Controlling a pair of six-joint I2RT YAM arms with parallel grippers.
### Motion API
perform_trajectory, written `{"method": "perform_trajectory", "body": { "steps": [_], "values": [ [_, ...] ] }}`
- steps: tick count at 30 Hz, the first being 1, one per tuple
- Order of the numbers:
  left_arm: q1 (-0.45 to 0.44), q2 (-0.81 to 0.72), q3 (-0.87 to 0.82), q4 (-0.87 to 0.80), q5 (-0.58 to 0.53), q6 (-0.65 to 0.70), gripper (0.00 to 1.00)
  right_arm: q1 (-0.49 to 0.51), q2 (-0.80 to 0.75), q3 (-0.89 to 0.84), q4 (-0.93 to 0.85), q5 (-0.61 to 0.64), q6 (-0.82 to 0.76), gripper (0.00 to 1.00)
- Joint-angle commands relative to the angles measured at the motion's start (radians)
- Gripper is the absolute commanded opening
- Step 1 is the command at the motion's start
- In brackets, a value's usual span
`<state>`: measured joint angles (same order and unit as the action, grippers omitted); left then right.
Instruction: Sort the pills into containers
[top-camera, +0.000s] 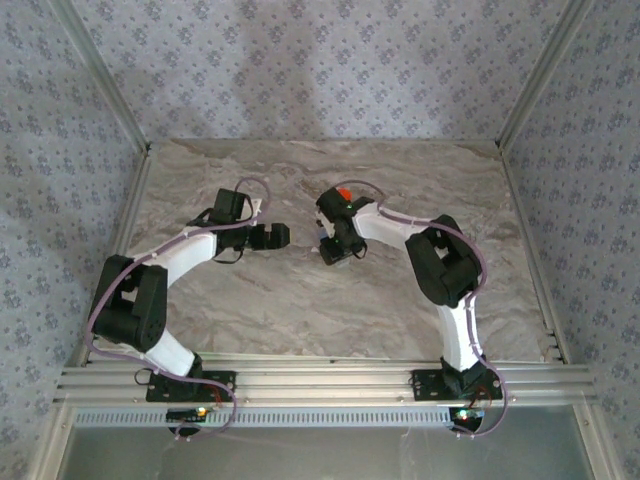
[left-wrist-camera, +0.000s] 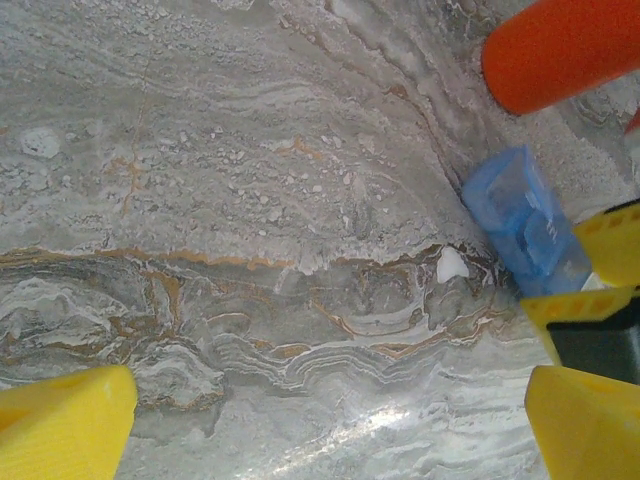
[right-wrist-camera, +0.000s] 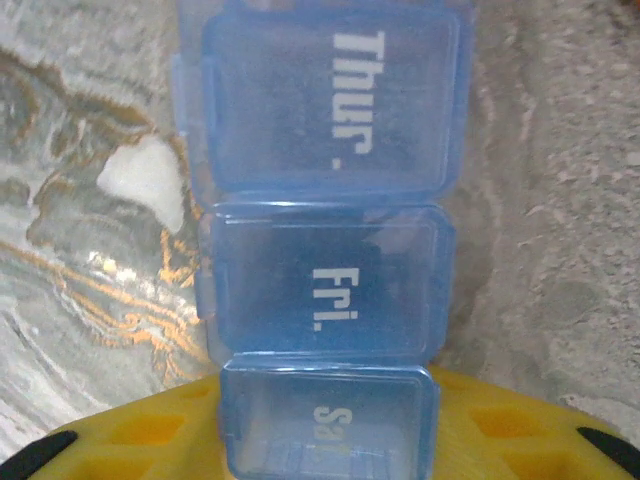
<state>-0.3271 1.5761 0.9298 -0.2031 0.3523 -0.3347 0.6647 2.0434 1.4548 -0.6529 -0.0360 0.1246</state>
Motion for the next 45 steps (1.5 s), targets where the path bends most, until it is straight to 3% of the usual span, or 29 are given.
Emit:
{"method": "perform_trajectory", "body": {
  "steps": [1, 10, 14, 16, 21, 29, 40, 45],
  "values": [
    [0.009, -0.035, -0.017, 0.028, 0.02, -0.015, 1.0, 0.054, -0.043, -0.043, -0.029, 0.007, -0.059, 0.44],
    [0.009, -0.053, -0.041, 0.047, 0.018, -0.03, 1.0, 0.176, -0.078, -0.068, -0.005, -0.039, -0.155, 0.44],
    [0.01, -0.064, -0.051, 0.057, 0.018, -0.039, 0.99, 0.18, -0.087, -0.094, -0.028, -0.029, -0.136, 0.64],
    [0.01, -0.069, -0.053, 0.06, 0.017, -0.043, 1.0, 0.179, -0.101, -0.117, -0.03, -0.005, -0.128, 0.68],
    [0.01, -0.081, -0.058, 0.062, 0.02, -0.048, 1.0, 0.143, -0.149, -0.175, -0.044, 0.062, -0.084, 0.68],
    [0.01, -0.092, -0.059, 0.059, 0.035, -0.048, 1.0, -0.007, -0.17, -0.18, -0.081, 0.114, 0.074, 0.66],
    [-0.048, -0.033, 0.032, -0.089, 0.036, 0.087, 0.99, -0.099, -0.256, -0.159, -0.054, -0.106, 0.233, 0.69],
    [-0.102, 0.011, 0.089, -0.175, -0.021, 0.158, 0.99, -0.097, -0.219, -0.137, 0.012, -0.129, 0.28, 0.72]
  ]
}}
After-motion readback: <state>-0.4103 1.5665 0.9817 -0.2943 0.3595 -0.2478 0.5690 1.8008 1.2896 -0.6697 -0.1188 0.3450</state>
